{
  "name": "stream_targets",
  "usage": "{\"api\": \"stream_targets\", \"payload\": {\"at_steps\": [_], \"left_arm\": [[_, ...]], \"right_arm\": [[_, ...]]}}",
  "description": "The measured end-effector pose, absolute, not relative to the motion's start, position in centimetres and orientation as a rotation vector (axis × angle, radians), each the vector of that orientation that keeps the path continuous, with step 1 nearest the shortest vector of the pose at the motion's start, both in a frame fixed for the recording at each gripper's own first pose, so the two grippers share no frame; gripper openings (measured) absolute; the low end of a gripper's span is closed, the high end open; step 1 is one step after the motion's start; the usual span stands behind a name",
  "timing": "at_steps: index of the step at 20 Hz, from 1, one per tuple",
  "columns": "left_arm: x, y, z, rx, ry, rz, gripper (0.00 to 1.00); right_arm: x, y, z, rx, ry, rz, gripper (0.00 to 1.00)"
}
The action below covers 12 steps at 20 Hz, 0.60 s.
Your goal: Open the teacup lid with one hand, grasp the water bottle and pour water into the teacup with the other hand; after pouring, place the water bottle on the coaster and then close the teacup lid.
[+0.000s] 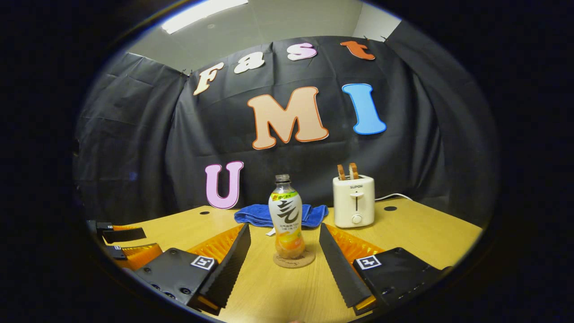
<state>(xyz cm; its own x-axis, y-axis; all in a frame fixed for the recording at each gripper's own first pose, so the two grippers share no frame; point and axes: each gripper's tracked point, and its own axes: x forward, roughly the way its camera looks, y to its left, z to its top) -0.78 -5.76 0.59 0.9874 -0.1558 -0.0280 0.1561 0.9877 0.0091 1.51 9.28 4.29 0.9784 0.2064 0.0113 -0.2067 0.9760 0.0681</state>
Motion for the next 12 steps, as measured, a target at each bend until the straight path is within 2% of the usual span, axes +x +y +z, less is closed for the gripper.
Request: {"api": "stream_targets", "payload": {"at_steps": [4,12], "left_arm": [[-1.4,-4.7,1.5,0.009,-0.023,-0.115,0.97],[-1.1,-4.1,-0.2,-0.028,0.012,-0.082,0.97]], "right_arm": [[-1.5,7.9,2.9,0.041,0.001,0.171,0.97],[-4.8,7.1,0.2,0.01,0.036,0.111,0.96]]}}
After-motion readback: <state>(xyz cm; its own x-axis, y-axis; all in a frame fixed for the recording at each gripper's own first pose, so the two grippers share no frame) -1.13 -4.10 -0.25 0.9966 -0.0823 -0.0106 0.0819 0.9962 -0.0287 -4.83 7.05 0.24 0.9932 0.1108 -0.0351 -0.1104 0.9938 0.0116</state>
